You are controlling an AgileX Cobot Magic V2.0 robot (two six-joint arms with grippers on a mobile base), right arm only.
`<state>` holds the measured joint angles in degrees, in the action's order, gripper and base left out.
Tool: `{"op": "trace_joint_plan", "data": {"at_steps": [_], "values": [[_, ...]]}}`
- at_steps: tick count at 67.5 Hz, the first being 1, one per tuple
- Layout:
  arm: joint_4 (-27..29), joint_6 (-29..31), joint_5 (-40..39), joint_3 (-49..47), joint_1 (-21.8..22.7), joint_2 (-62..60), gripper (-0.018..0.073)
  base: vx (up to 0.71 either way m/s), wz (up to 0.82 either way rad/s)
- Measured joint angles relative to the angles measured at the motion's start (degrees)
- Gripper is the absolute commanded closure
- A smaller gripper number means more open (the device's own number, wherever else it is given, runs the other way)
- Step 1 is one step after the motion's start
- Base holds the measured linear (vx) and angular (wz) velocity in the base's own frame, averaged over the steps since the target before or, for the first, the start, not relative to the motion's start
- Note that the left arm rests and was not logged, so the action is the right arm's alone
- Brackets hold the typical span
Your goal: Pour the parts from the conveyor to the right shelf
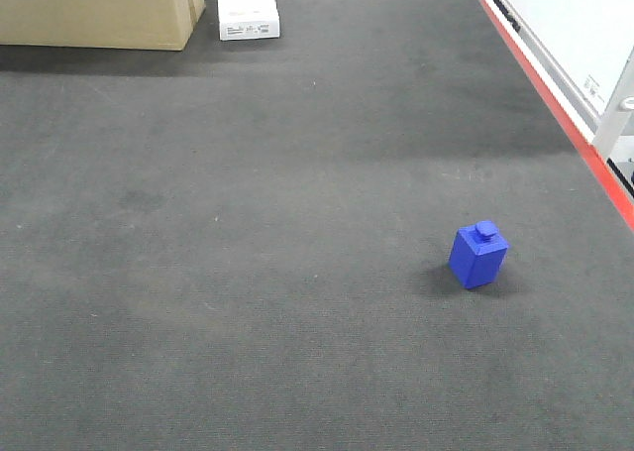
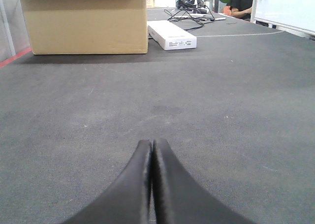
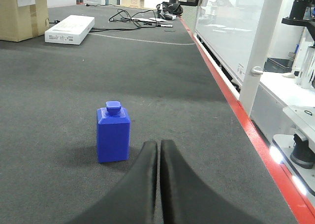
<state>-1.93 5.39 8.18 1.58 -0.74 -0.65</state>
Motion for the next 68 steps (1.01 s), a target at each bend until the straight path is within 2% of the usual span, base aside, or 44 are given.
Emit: {"op": "trace_joint_plan", "data": {"at_steps": [68], "values": [[0.07,-0.02,-0.29,0.0,0.0,0.0,0.0565,0.0,0.0]]}}
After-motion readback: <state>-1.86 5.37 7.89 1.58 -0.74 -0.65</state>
